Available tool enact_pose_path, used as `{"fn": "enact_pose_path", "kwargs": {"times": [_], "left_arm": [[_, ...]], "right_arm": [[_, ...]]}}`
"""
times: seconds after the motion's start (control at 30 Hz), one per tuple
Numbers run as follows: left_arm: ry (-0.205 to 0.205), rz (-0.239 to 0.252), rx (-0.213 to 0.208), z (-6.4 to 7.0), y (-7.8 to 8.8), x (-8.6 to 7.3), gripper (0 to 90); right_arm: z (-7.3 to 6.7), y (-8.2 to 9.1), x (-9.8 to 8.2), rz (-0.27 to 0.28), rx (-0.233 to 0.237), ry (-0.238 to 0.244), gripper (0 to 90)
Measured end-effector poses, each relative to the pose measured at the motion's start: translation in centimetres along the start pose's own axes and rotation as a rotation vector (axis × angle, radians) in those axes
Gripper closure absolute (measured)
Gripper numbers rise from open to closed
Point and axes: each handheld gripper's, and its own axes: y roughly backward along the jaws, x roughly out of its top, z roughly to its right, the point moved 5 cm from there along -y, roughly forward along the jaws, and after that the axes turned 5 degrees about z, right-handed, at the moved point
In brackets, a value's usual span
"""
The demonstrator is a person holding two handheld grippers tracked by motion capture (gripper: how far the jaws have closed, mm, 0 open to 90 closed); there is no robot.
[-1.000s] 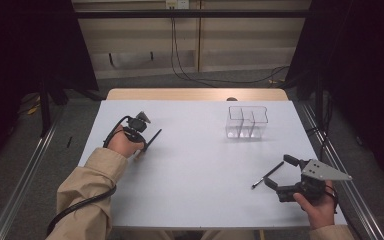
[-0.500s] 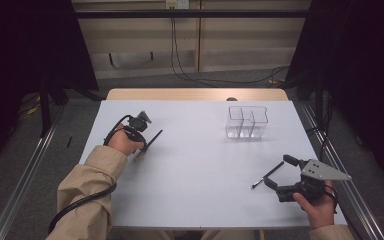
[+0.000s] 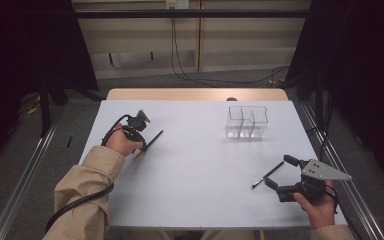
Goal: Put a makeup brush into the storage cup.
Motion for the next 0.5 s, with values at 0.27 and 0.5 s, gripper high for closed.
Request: {"fn": "enact_pose_path", "kwargs": {"times": [0.27, 0.5], "left_arm": [[-0.037, 0.005, -0.037, 0.8, 0.8, 0.2, 83.9], [-0.054, 0.010, -0.057, 1.2, 1.3, 0.2, 83.9]], "right_arm": [[-0.1, -0.1, 0.0, -0.002, 0.007, 0.002, 0.0], [-0.1, -0.1, 0.0, -0.006, 0.006, 0.000, 0.0]]}}
